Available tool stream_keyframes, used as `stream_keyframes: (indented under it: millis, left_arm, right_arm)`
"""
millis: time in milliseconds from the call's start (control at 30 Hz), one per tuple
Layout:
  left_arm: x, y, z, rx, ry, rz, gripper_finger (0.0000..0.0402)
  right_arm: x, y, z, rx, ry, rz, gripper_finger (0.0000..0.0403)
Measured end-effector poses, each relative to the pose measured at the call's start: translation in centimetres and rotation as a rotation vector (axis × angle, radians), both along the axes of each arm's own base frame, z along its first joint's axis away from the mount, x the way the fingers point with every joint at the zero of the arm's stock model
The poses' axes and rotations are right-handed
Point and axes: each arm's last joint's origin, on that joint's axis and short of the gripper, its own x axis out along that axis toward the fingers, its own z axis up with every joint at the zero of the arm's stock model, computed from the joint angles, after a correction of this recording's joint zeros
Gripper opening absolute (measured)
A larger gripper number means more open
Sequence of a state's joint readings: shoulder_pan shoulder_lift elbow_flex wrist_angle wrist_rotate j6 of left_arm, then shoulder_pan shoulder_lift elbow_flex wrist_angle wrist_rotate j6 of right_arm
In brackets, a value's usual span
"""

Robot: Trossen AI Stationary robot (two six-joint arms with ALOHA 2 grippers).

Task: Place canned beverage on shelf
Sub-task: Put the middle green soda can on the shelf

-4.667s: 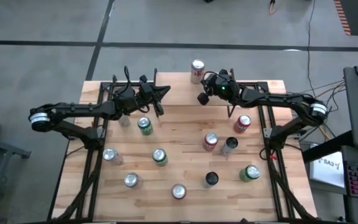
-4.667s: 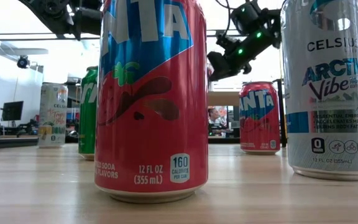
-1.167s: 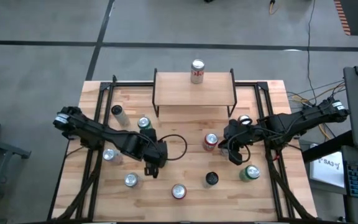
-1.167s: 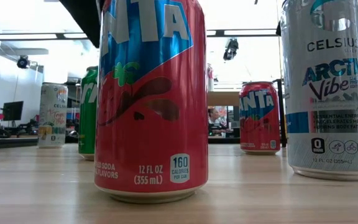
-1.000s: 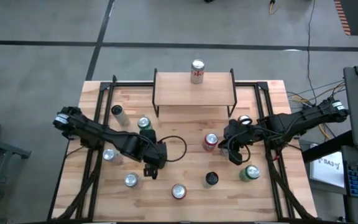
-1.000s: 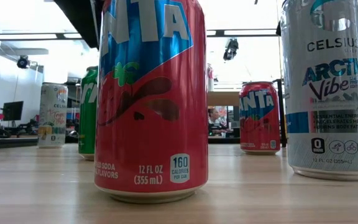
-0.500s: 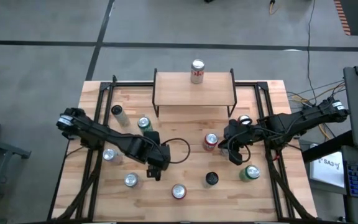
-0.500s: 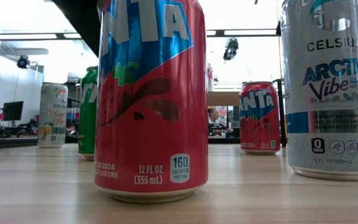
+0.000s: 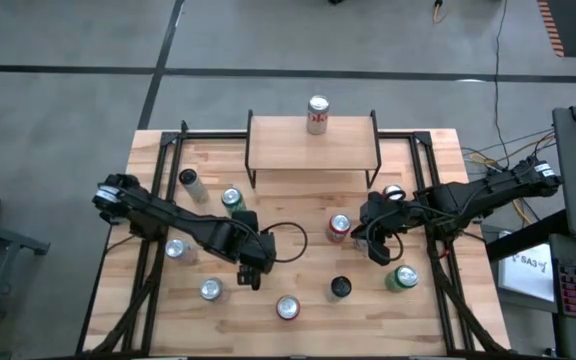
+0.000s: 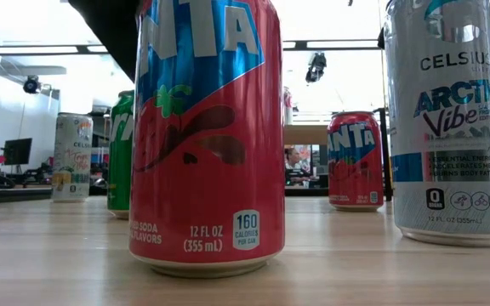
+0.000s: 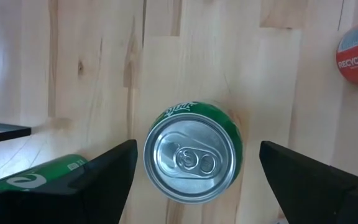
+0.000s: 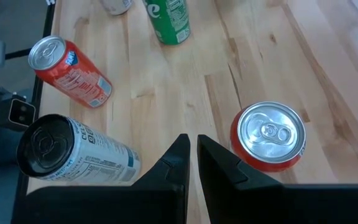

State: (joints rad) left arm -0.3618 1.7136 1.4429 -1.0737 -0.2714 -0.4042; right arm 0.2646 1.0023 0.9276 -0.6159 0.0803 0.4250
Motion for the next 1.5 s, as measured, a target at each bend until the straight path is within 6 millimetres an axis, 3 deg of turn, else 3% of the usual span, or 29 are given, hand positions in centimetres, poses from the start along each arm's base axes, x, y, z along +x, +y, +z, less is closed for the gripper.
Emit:
stream_keyframes:
  millis: [300, 833, 1033, 1500]
  left_arm:
    - [0.0, 0.3, -0.9, -0.001, 0.011, 0.012, 0.0325]
    - [0.5, 0.9, -5.0, -0.138, -0.061, -0.002, 0.0317]
    - [0.5, 0.9, -4.9, -0.147, -0.06, -0.002, 0.0284]
    - [0.5, 1.0, -3.0, -0.114, -0.009, -0.045, 0.0284]
  right_arm:
    - [0.0, 0.0, 0.0, -0.006, -0.001, 0.006, 0.0022]
    - [0.1, 0.0, 0.1, -0.007, -0.022, 0.012, 0.0022]
    - [0.2, 0.0, 0.2, -0.012, -0.033, 0.015, 0.0022]
    - [0.2, 0.0, 0.2, -0.042, -0.038, 0.01, 0.0022]
